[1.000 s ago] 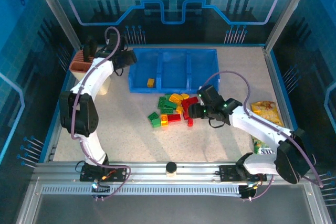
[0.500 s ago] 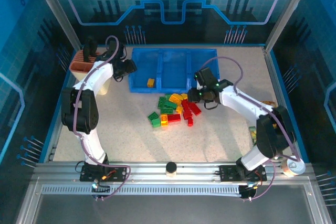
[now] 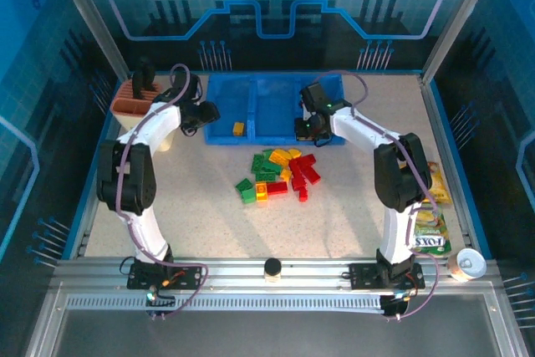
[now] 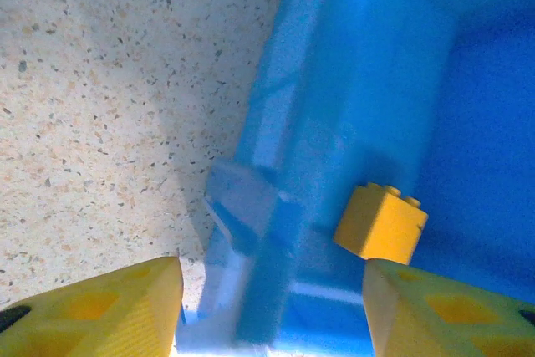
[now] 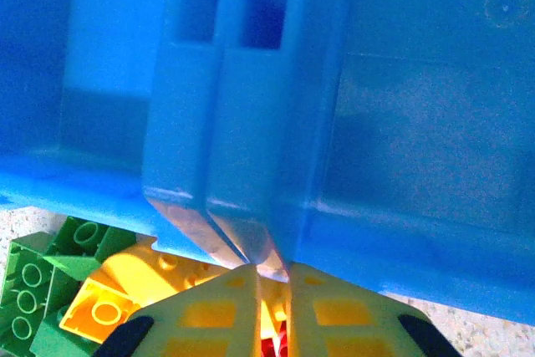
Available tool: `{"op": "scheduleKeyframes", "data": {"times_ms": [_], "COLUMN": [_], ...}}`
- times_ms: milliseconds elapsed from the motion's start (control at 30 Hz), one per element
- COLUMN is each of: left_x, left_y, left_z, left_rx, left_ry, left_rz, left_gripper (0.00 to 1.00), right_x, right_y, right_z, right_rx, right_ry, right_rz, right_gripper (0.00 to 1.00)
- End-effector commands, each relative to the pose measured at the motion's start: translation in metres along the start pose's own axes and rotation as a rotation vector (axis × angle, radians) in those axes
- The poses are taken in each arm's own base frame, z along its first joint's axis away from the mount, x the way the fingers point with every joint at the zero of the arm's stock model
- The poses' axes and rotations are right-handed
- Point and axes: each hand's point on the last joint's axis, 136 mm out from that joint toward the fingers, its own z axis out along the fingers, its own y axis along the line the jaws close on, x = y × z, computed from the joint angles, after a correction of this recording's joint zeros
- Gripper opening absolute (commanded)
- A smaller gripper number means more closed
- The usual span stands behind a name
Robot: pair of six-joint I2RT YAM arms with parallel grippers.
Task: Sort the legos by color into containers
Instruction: Move the container to the top-center of the table.
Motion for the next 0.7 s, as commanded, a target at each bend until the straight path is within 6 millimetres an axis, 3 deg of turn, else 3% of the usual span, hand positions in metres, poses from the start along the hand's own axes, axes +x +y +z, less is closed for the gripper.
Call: {"op": "scheduleKeyframes", "data": {"times_ms": [0,133,300,533,667], "left_x": [-0.012,-0.004,0.039,0.107,0.139], "left_y": [-0.010,-0.010,-0.011,-0.002,0.004], "left_z": [-0.043,-0.073,-0.097,-0.114,-0.115], "left_rx": [0.043,0.084,0.122,0.157,0.163], "left_ry": [-0.079,-0.133,-0.154,-0.136,-0.094], "left_rz": [0.008,-0.016,0.008,0.044,0.068], "left_gripper": [0.60,0.61,0.64,0.65,0.65], "right_x": [0.004,0.019,0.051,0.113,0.141], "right_y": [-0.003,-0.001,0.010,0.018,0.006], "right_z": [0.003,-0.012,-0.037,-0.043,-0.039], "right_rx": [0.008,0.030,0.028,0.049,0.126], "right_ry": [0.038,0.002,-0.042,0.027,0.057], "right_rz": [-0.002,-0.006,-0.041,-0.103,-0.096], "right_gripper": [0.14,0.18,0.42,0.46,0.48]}}
